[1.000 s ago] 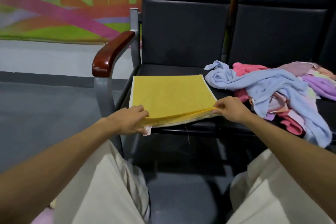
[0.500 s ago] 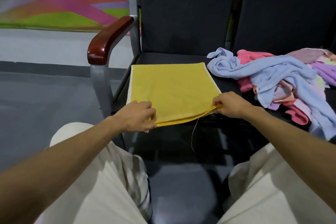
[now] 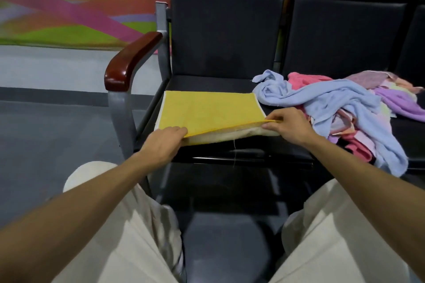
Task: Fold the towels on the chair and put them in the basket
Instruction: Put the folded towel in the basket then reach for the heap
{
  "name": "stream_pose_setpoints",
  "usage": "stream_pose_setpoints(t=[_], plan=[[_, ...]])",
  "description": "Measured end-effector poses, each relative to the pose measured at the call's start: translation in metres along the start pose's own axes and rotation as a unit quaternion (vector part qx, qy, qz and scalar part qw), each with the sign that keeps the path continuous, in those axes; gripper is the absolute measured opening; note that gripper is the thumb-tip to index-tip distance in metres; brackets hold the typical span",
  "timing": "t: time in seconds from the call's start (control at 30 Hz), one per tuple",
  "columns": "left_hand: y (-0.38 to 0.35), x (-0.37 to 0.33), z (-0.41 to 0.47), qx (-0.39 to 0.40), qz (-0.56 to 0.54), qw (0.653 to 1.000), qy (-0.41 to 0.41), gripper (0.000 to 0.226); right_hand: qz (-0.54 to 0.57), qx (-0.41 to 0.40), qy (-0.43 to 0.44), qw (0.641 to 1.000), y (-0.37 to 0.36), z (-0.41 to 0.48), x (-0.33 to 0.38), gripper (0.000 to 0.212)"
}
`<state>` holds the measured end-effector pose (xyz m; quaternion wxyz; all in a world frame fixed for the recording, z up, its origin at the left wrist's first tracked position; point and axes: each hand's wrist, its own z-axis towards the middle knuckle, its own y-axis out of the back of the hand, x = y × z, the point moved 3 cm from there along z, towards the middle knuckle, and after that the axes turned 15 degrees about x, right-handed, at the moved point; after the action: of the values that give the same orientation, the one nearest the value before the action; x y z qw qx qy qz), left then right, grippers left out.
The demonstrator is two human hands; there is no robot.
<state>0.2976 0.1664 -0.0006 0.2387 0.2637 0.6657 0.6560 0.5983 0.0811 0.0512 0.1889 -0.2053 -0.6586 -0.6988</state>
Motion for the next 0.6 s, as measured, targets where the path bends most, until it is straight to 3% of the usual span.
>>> stream_pose_setpoints(t=[0.1,0.23,0.33,0.43,0.6], plan=[[0.020,0.027,-0.011,-0.003,-0.061,0.998,0.036,0.029,-0.033,0.014,-0.019,0.999,0.004,-0.004,0.004,0.011],[0.039,0.053,-0.021,0.011,-0.249,0.968,0.036,0.036,-0.138,0.121,-0.042,0.982,0.003,-0.003,0.006,0.016],[0.050,0.064,-0.023,-0.023,-0.330,0.942,0.049,0.015,-0.053,0.139,-0.040,0.988,0.015,0.000,0.006,0.019],[0.055,0.075,-0.011,-0.066,-0.377,0.921,0.078,0.011,0.051,0.109,-0.035,0.992,0.025,0.011,0.006,0.018],[0.062,0.084,0.044,-0.120,-0.358,0.917,0.126,0.017,0.099,0.061,-0.040,0.992,0.031,0.050,-0.008,0.013]])
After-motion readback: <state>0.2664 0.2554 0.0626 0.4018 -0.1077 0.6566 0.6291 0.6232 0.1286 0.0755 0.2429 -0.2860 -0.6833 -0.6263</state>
